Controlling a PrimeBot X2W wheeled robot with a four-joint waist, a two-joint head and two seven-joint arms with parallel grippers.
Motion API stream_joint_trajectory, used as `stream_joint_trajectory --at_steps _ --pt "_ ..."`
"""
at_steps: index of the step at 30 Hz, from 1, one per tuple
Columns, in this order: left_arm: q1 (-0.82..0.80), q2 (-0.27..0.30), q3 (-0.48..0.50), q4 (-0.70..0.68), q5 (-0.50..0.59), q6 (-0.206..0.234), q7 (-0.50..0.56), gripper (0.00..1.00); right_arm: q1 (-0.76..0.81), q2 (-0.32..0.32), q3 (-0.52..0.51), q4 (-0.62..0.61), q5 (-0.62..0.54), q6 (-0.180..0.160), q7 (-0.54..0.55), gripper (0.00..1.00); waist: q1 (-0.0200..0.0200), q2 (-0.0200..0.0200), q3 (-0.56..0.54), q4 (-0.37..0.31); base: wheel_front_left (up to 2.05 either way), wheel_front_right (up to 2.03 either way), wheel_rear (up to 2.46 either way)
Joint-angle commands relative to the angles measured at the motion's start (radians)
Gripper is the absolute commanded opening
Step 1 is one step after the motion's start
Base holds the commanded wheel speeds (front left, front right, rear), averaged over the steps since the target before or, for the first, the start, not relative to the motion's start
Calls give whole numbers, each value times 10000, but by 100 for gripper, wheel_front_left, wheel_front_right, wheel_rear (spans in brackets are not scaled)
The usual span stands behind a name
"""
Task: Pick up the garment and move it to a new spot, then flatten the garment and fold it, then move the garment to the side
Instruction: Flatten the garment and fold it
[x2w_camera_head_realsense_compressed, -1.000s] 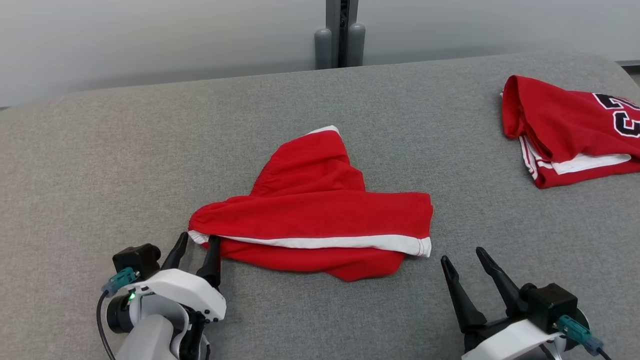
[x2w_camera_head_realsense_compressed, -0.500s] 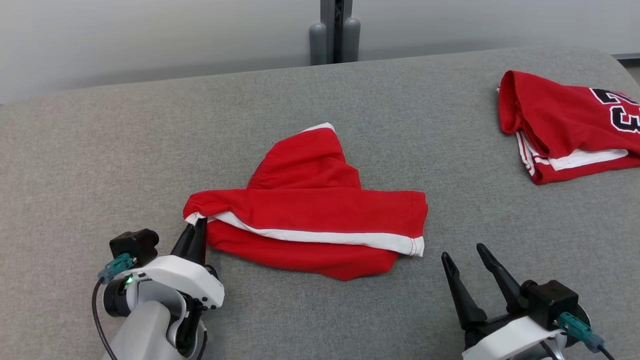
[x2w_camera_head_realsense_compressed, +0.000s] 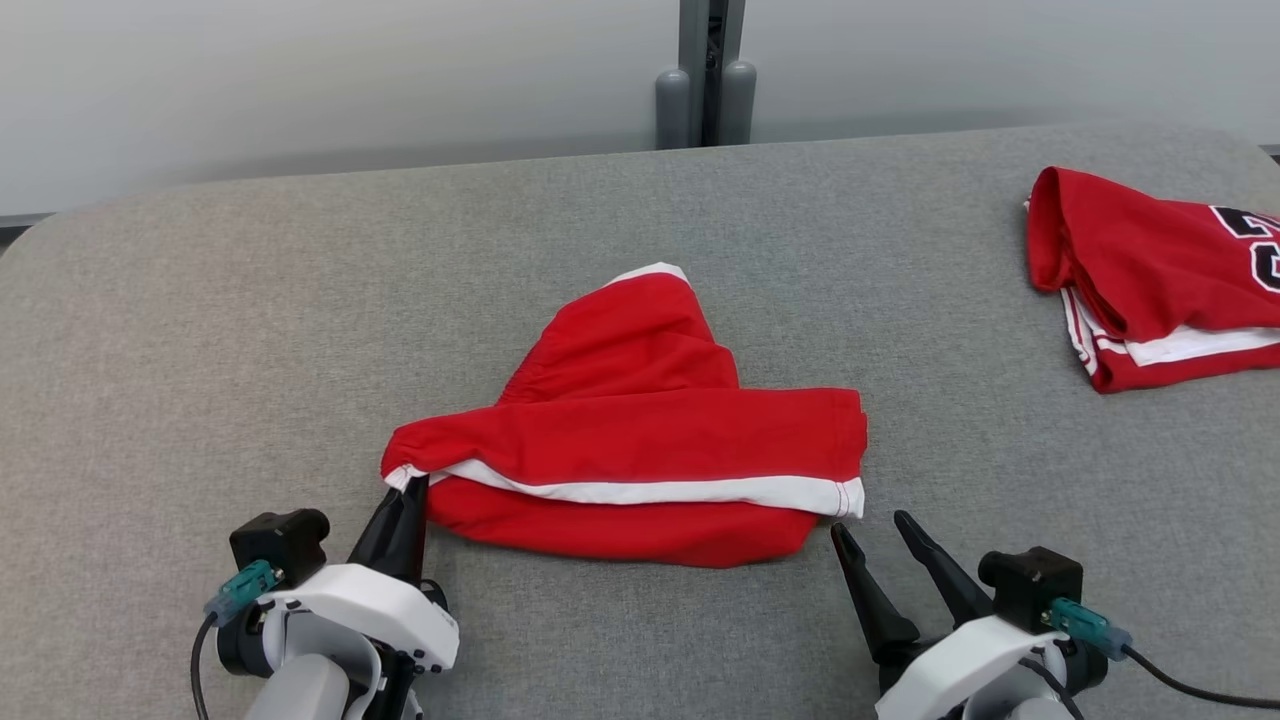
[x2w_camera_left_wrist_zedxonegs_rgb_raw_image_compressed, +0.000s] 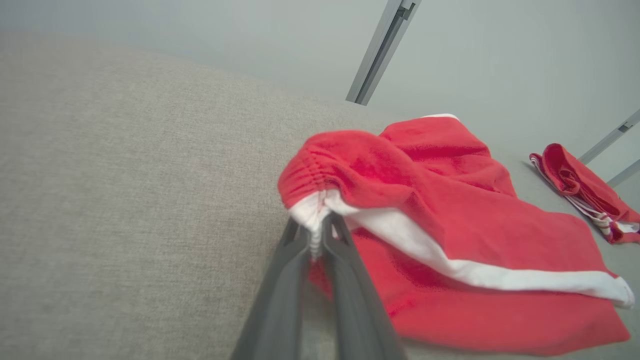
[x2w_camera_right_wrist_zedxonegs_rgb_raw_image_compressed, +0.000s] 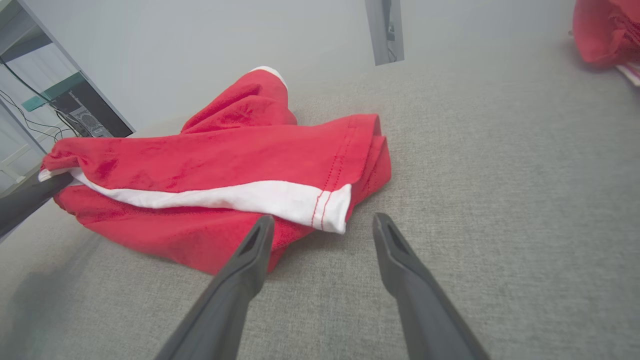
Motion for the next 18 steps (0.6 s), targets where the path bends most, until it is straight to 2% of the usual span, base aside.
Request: stream_joint_trajectory --at_steps 1,14,16,17,18 --pt "69 87 -32 -72 69 -15 -32 0 -234 -14 42 247 84 1 -7 100 -1 0 -17 66 0 0 0" --pt "-22 128 -461 -312 73 -16 -30 0 -1263 165 335 1604 694 1 -7 100 -1 0 213 367 0 0 0" --pt "-62 154 -540 -308 67 -16 -32 0 -1401 169 434 1738 675 1 -7 31 -1 0 236 413 0 0 0" --pt "-71 171 -581 -309 50 -16 -32 0 -1442 162 476 1796 692 1 -7 0 -1 0 228 433 0 0 0" --pt "-76 191 -616 -307 24 -16 -32 0 -1463 137 505 1846 746 1 -7 0 -1 0 209 453 0 0 0"
